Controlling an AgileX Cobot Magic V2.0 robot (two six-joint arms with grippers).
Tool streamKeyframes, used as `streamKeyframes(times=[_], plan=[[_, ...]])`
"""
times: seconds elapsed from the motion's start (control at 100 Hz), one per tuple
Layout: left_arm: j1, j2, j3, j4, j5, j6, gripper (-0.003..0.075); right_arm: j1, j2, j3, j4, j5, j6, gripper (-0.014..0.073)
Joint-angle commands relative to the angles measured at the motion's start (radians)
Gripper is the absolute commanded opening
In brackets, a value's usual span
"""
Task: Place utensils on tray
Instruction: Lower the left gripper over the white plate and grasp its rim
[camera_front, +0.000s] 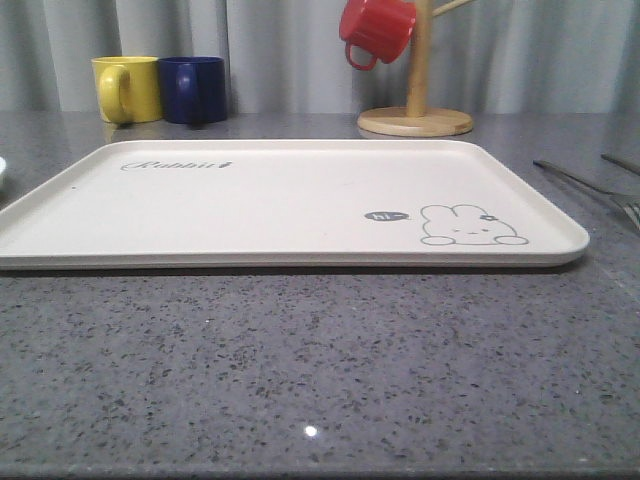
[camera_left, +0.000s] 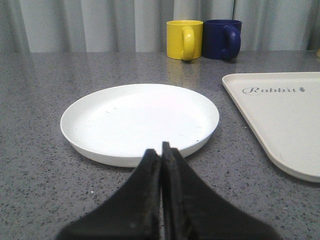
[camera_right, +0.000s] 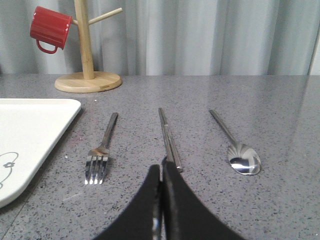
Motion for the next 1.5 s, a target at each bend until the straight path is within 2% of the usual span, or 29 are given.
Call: streamKeyframes(times=[0.0,0.85,1.05,1.31,1.49], plan=[[-0.001,-0.034,0.028,-0.006,-0.092,-0.007,-0.0019,-0.004,-0.019,0.0,-0.014,-0.076,-0.009,-0.0074],[-0.001,-0.034,0.028,-0.006,-0.097,-0.007,-0.0019,-0.004,-0.019,0.0,-0.014,-0.076,-0.009,-0.0074],[-0.001,-0.034,0.026,-0.006,-0.157,-0.007,-0.0019,-0.004,-0.019,0.0,-0.014,-0.076,-0.009,-0.0074],[-0.001,-0.01,-0.077,-0.021,-0.157,-0.007,-0.002,-0.004,-0.019,0.0,-0.014,-0.076,-0.009,-0.0074],[-0.001,0.094,-0.233,-0.025,-0.006,-0.009,-0.002,-0.004,-0.019,0.0,-0.014,-0.076,-0.009,-0.0074]])
